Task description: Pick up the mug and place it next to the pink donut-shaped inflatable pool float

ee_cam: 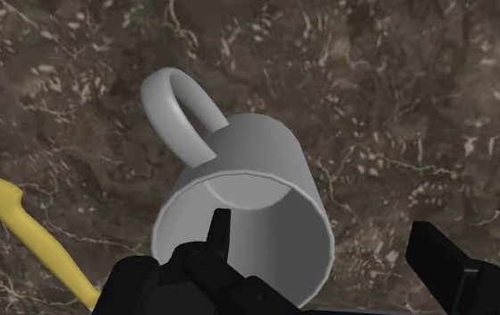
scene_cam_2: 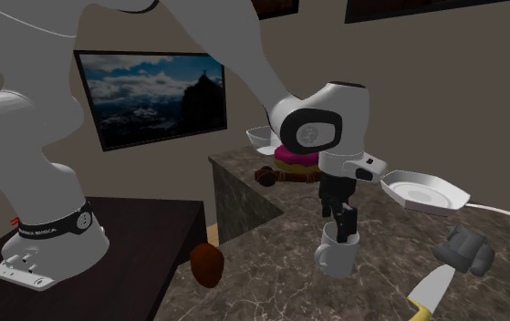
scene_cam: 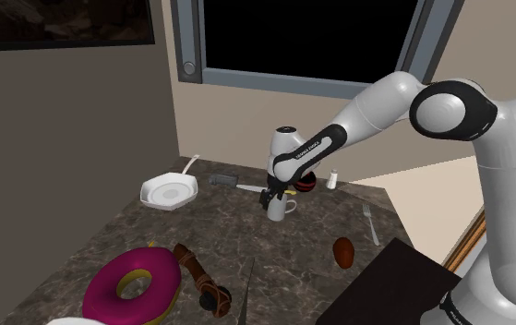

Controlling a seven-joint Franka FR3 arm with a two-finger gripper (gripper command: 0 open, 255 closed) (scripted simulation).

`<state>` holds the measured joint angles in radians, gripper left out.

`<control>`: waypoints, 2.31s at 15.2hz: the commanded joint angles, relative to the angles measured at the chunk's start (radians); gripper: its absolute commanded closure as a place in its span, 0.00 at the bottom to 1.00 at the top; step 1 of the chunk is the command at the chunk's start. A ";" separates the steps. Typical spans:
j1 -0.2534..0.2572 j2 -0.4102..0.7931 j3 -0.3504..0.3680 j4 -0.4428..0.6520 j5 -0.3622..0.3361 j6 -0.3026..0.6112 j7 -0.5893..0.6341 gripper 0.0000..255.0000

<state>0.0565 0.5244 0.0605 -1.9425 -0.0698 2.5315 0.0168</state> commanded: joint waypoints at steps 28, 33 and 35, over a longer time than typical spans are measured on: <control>-0.008 -0.155 0.012 0.020 0.019 -0.175 -0.014 1.00; -0.010 -0.193 0.014 0.038 0.024 -0.231 -0.018 1.00; -0.010 -0.207 0.015 0.047 0.025 -0.253 -0.019 1.00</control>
<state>0.0463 0.3252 0.0745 -1.8981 -0.0451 2.2888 -0.0023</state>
